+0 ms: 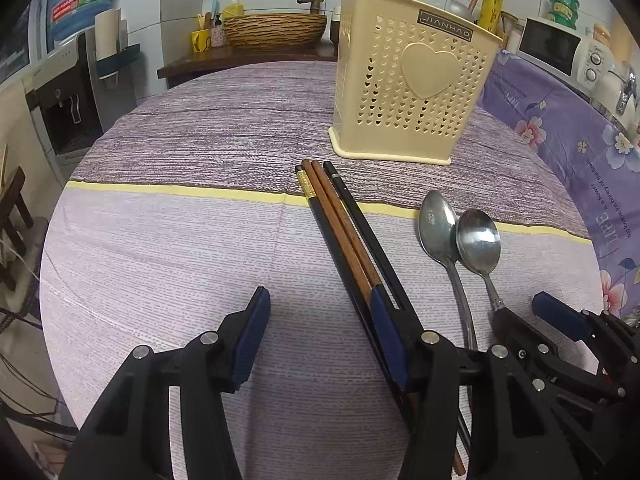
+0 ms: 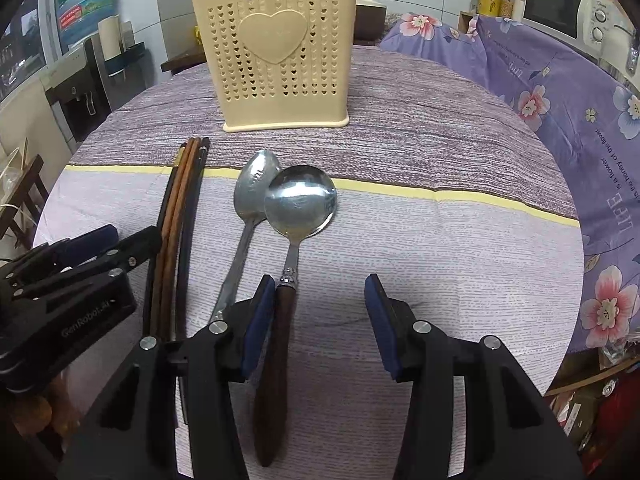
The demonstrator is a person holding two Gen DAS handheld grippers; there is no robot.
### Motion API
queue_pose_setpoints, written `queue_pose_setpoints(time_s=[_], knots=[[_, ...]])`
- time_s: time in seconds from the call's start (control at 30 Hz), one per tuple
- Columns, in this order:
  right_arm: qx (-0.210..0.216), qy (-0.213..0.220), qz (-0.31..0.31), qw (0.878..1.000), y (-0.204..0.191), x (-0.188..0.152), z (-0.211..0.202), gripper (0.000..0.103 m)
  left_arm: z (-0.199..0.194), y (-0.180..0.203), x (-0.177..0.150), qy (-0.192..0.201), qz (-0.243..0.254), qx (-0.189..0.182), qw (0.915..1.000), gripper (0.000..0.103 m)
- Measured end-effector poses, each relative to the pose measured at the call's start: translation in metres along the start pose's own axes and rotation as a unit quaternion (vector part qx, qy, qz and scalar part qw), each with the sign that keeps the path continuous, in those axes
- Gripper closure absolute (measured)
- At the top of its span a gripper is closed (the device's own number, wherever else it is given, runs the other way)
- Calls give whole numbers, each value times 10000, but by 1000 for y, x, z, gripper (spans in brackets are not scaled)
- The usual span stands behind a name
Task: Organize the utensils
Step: 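Grasp a black chopstick with the left gripper while the right gripper grasps the wooden-handled spoon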
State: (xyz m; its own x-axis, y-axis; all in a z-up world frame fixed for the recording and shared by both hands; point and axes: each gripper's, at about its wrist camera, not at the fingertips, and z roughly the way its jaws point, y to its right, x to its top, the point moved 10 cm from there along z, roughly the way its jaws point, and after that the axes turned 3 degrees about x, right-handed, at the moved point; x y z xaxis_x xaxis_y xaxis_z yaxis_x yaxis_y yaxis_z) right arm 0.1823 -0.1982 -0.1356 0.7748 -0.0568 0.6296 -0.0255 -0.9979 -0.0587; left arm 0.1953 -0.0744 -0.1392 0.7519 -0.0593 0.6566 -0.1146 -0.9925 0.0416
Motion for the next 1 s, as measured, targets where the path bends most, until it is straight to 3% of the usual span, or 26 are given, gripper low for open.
queue_pose_setpoints(time_s=[0.33, 0.47, 0.8, 1.0], knots=[[-197, 62, 280, 9994, 40, 3, -2, 57, -1, -29, 0, 4, -104, 232, 9997, 50], [-20, 80, 218, 9997, 36, 6, -1, 54, -4, -33, 4, 5, -359, 52, 9993, 51], [17, 142, 7, 9999, 30, 15, 1, 52, 2, 0, 7, -65, -76, -152, 9998, 51], [-16, 88, 6, 10000, 36, 13, 3, 52, 4, -7, 2, -24, 124, 109, 9999, 51]])
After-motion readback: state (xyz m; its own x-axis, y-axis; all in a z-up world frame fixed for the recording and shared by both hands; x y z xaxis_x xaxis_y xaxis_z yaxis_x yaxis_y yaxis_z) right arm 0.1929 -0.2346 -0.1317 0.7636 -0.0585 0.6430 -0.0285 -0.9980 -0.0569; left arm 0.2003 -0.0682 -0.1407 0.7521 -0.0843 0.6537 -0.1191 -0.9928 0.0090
